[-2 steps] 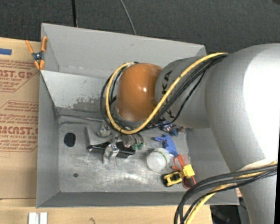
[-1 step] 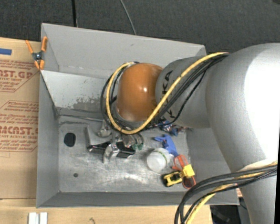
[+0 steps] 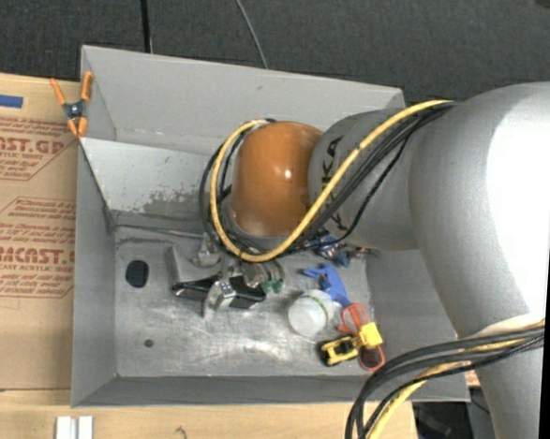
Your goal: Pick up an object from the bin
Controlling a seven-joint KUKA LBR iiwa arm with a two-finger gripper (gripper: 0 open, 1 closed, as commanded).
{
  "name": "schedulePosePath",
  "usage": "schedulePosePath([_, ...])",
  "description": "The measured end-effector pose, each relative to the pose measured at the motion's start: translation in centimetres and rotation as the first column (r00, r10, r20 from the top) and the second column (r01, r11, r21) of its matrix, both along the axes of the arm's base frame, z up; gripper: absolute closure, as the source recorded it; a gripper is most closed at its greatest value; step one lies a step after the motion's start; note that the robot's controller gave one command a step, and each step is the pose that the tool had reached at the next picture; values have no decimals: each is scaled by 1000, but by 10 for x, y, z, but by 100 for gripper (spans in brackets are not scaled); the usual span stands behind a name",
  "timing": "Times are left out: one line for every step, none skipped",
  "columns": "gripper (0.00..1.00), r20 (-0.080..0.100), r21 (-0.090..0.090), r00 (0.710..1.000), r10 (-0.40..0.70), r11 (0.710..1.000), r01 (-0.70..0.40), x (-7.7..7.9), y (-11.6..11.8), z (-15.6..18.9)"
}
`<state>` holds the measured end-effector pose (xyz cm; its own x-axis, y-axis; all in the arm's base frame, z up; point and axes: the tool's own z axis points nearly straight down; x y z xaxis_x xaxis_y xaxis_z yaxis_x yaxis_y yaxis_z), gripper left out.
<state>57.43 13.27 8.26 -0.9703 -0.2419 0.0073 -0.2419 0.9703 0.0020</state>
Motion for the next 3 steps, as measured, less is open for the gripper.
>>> schedulePosePath([100, 2, 0, 1000, 0, 1000, 0, 0, 0, 10])
schedulePosePath([100, 2, 0, 1000, 0, 1000, 0, 0, 0, 19])
schedulePosePath([100, 4, 0, 1000, 0, 1000, 0, 0, 0, 25])
